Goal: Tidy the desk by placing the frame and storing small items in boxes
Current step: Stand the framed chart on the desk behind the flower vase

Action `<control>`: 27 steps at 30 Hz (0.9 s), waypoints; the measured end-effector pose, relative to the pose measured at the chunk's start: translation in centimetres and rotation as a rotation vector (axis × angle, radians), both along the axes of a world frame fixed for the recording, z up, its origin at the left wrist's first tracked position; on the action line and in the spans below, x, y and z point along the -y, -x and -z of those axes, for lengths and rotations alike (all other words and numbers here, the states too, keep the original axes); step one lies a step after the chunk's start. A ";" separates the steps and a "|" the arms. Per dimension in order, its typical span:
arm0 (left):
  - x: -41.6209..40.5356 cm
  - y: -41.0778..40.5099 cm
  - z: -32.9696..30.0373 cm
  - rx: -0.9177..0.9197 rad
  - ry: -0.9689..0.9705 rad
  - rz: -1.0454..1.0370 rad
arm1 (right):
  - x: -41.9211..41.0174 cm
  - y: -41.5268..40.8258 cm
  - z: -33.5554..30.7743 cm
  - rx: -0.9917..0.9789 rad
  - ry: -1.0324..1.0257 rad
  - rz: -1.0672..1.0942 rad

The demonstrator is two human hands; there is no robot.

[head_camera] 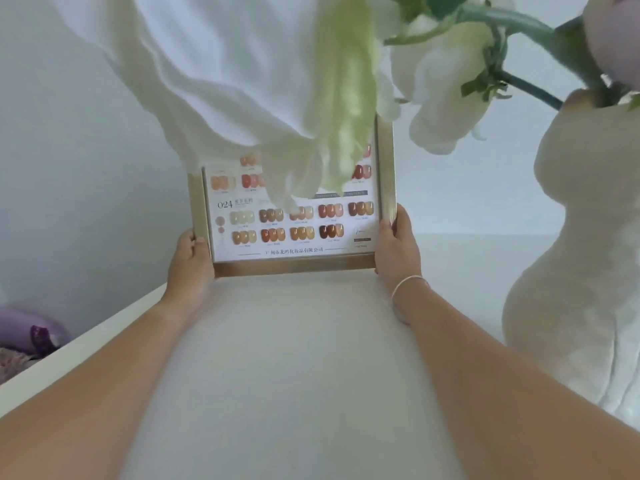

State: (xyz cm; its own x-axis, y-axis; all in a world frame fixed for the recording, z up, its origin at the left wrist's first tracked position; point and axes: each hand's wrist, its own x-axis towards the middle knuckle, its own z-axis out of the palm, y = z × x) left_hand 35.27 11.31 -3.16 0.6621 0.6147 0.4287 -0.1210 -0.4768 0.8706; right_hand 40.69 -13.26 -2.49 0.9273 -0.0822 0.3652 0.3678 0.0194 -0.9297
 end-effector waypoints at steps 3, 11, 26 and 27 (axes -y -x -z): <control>-0.2 -1.2 0.5 -0.045 -0.063 0.035 | 0.6 -1.4 0.0 0.004 0.022 0.061; -0.8 -1.6 0.9 -0.100 -0.054 0.125 | 1.1 -2.5 0.3 -0.020 0.082 0.171; 0.4 -0.4 0.8 -0.113 -0.078 0.140 | 0.4 -0.7 0.4 -0.040 0.138 0.260; 0.4 -0.2 0.8 -0.110 -0.060 0.132 | 0.5 -0.5 0.4 -0.035 0.139 0.281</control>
State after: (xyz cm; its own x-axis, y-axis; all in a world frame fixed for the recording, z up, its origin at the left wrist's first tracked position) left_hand 35.48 10.90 -3.95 0.7806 0.4945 0.3823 -0.0915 -0.5146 0.8525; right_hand 41.16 -13.80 -2.92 0.8875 -0.2890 0.3588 0.3081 -0.2067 -0.9286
